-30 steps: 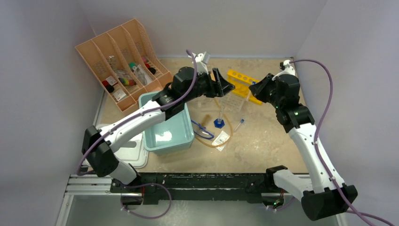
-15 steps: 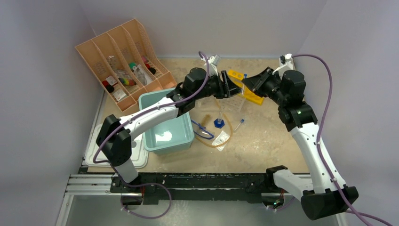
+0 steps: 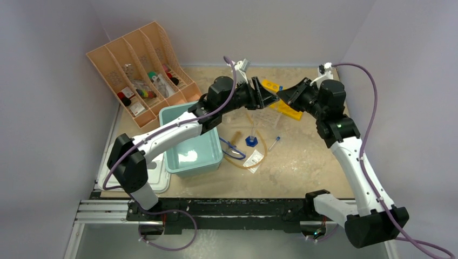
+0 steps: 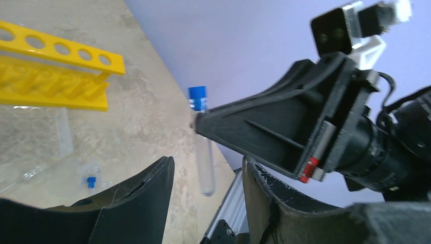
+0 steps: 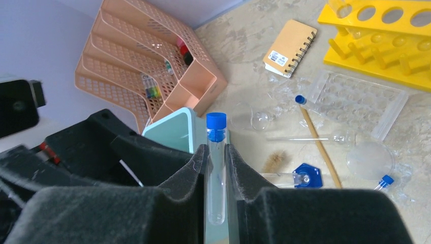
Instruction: Organize the chemistry lab equipment
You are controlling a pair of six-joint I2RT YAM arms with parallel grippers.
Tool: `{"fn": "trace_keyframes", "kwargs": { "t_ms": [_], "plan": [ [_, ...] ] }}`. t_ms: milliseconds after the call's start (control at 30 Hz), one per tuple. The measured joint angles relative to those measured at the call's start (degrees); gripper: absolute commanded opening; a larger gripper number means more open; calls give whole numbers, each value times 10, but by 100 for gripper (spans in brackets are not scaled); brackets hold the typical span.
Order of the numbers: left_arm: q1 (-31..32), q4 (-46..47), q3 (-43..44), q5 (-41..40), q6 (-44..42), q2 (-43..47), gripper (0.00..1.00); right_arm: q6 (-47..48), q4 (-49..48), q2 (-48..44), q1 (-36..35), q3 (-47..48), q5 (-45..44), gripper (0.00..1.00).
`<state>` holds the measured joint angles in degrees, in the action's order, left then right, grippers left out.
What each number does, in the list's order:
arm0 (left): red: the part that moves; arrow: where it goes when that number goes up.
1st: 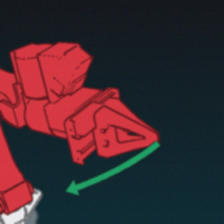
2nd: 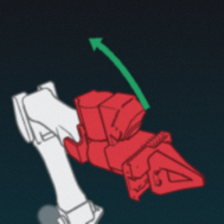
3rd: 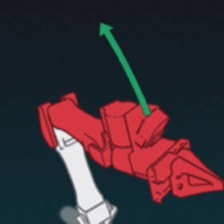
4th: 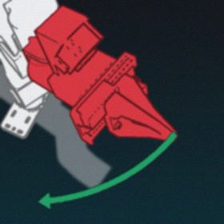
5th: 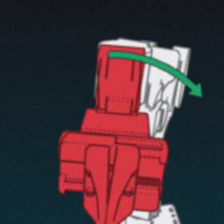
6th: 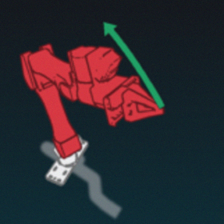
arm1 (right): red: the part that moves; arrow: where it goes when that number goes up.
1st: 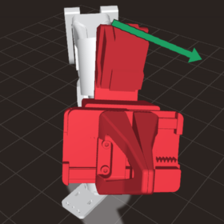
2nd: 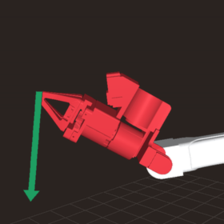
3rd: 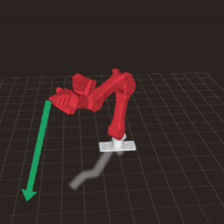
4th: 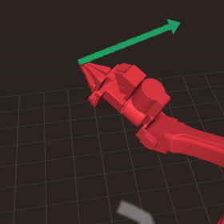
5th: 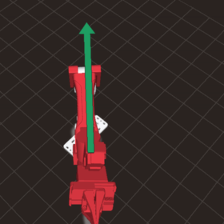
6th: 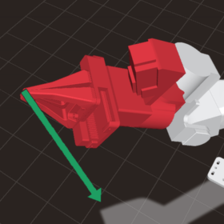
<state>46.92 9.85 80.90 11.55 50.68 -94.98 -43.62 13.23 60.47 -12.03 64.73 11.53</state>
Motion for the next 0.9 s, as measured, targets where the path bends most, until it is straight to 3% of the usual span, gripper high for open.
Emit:
{"fn": "trace_keyframes", "kwargs": {
  "t_ms": [100,400,700,800,900],
  "plan": [
    [1,12,0,21,9,0,50,-4,-3,10,0,-3,1,14],
    [1,13,0,50,12,-6,29,-15,-7,18,2,-3,15,14],
    [0,-21,28,53,-9,-18,41,-27,-5,19,9,-2,28,14],
    [0,-37,33,51,-19,-22,39,-34,-5,19,9,-2,41,14],
    [1,-51,37,49,-25,-29,28,-40,-5,19,9,-2,47,14]
  ]
}}
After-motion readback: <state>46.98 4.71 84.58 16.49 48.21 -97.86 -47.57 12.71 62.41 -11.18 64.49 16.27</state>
